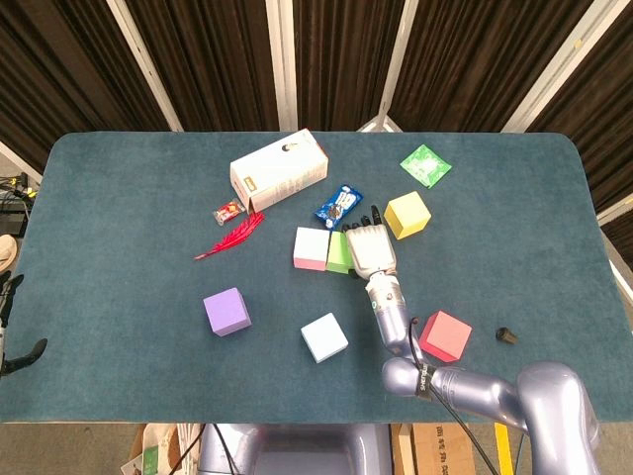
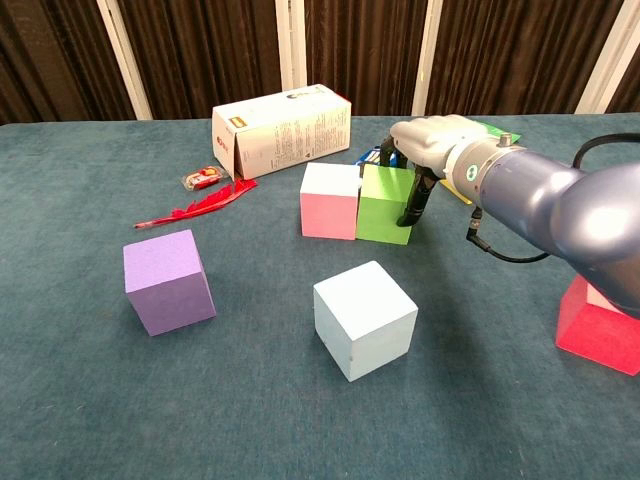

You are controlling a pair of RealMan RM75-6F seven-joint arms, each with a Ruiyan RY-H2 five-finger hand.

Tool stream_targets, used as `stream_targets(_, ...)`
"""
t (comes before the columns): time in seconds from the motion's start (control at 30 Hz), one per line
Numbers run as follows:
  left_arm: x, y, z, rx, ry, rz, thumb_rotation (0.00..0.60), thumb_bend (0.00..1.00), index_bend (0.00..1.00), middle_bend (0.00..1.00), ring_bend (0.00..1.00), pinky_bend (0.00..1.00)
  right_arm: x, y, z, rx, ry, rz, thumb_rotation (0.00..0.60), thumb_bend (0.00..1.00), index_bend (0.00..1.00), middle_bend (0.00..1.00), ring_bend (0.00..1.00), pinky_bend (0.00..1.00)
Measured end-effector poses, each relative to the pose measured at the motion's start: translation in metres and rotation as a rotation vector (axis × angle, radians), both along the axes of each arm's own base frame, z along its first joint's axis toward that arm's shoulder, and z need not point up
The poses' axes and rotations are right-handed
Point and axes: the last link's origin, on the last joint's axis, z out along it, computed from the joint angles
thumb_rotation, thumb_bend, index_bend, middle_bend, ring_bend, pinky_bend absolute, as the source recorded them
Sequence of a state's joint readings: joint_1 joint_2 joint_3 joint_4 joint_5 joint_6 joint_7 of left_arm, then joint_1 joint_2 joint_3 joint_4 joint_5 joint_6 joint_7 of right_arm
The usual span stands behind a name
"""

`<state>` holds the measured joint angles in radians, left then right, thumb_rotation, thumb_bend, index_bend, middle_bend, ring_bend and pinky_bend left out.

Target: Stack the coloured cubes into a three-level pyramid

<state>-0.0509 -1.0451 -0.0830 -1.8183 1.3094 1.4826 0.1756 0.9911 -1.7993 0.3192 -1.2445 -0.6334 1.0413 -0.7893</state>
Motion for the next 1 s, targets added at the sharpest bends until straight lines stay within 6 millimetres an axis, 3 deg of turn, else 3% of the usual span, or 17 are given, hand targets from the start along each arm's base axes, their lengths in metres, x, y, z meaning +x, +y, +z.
stream_targets(1.0, 0.0001, 0.0, 0.0002, -0.001, -0.005, 0.001, 0.6, 0.32, 0.07, 0.0, 0.0, 0.0, 0.0032, 0.0009, -0.0033, 0.019, -0.004, -0.027, 0.6, 0.24, 0.35, 0.37, 0.22, 0.0)
